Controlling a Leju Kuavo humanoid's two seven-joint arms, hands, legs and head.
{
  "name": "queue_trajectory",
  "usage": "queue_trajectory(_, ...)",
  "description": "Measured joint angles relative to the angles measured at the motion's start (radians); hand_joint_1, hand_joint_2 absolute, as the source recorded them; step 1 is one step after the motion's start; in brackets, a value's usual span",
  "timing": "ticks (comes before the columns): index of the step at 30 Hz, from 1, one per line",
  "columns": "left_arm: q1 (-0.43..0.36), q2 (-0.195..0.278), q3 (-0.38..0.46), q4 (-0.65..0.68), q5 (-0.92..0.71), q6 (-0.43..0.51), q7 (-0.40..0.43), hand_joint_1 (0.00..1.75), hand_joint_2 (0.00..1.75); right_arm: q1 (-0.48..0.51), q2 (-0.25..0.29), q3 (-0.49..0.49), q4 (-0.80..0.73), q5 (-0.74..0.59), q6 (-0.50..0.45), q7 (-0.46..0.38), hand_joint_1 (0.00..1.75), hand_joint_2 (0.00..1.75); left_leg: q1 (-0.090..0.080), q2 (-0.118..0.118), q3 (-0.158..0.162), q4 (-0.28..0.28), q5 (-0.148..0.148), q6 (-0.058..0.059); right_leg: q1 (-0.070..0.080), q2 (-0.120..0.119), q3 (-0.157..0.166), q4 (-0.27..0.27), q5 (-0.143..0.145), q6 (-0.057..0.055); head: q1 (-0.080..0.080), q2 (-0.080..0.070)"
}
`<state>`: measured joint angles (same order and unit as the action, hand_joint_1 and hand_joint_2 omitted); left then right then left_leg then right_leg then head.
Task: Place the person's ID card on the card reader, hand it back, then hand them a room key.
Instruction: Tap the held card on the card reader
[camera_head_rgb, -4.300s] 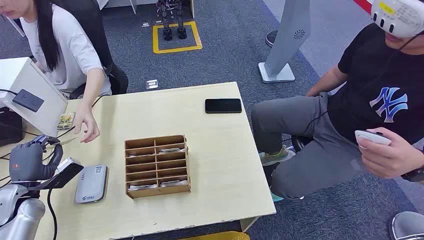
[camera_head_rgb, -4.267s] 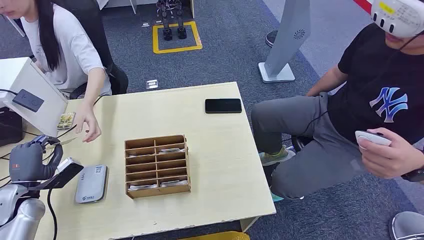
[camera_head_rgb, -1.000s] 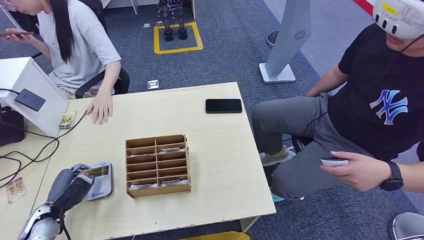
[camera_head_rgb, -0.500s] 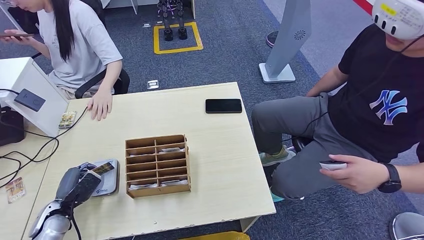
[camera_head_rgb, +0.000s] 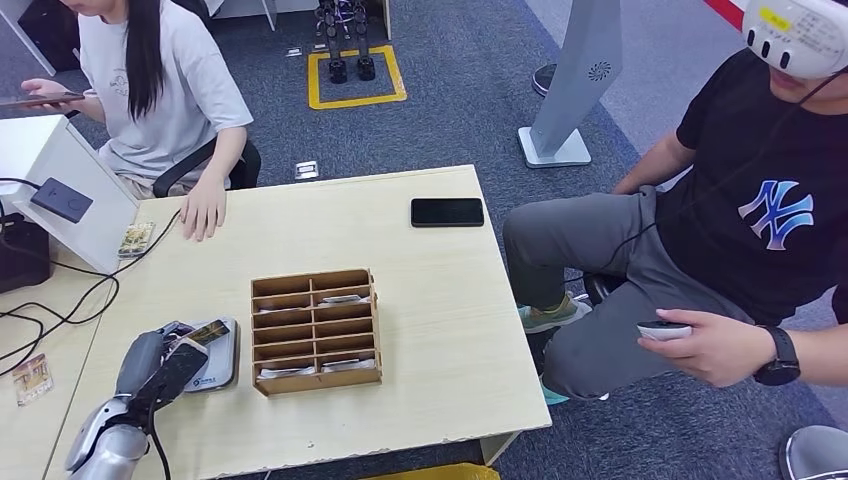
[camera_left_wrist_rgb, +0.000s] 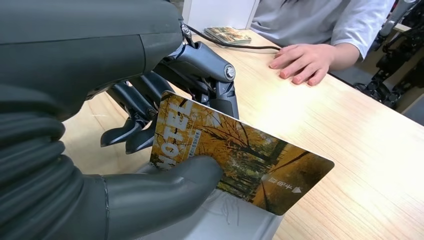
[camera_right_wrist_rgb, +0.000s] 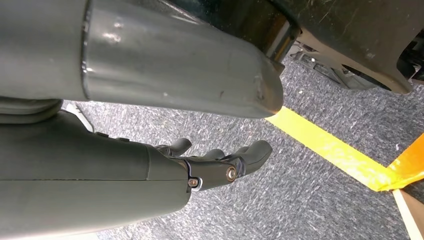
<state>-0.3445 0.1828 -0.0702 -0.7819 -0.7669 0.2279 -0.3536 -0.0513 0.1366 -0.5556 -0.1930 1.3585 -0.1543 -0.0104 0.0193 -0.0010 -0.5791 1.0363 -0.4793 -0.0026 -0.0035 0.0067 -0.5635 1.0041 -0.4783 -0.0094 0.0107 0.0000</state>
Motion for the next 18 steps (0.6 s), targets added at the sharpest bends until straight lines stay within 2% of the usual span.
queue_trajectory(18, -0.016, -0.01, 0.0, 0.024, -0.002, -0.003, -0.008, 1.75, 1.75, 0.0, 0.0, -0.014, 0.0, 0.012, -0.005, 0.001, 0.0, 0.0, 0.0, -0.001, 0.0, 0.0, 0.001, 0.0, 0.0, -0.001, 0.001, 0.0, 0.0, 0.0, 0.0, 0.0)
